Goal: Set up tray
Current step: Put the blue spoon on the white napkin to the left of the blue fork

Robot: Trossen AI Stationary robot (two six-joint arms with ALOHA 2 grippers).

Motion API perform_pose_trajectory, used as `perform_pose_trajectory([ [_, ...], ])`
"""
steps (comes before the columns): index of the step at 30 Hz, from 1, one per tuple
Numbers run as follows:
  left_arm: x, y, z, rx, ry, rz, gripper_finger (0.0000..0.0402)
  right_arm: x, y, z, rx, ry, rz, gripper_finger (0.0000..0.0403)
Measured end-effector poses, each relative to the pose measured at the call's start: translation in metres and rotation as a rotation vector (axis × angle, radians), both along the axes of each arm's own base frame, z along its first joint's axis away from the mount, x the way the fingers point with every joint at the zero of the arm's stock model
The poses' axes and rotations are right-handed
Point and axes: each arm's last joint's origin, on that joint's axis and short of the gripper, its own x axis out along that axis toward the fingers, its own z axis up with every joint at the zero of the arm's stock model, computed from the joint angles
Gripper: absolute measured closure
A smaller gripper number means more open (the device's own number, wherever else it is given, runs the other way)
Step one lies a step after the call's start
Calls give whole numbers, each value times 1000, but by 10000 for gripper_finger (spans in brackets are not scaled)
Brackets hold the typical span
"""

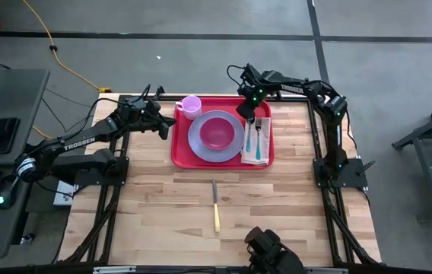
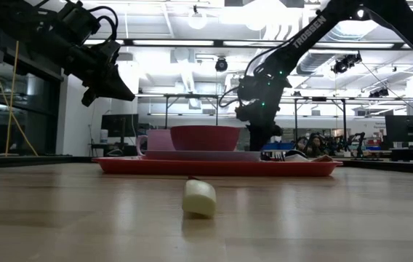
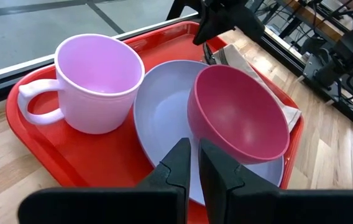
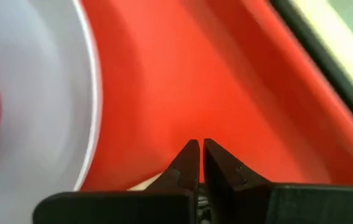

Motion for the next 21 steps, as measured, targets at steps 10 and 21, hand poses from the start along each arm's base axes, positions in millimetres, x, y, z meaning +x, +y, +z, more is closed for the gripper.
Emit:
perform_pose_trajectory([
  [10, 0, 0, 0, 0, 0, 1, 339, 0, 9, -2, 45, 49, 17, 403],
  [21, 0, 0, 0, 1, 1, 2, 339, -1, 13, -3, 72, 72, 17, 403],
])
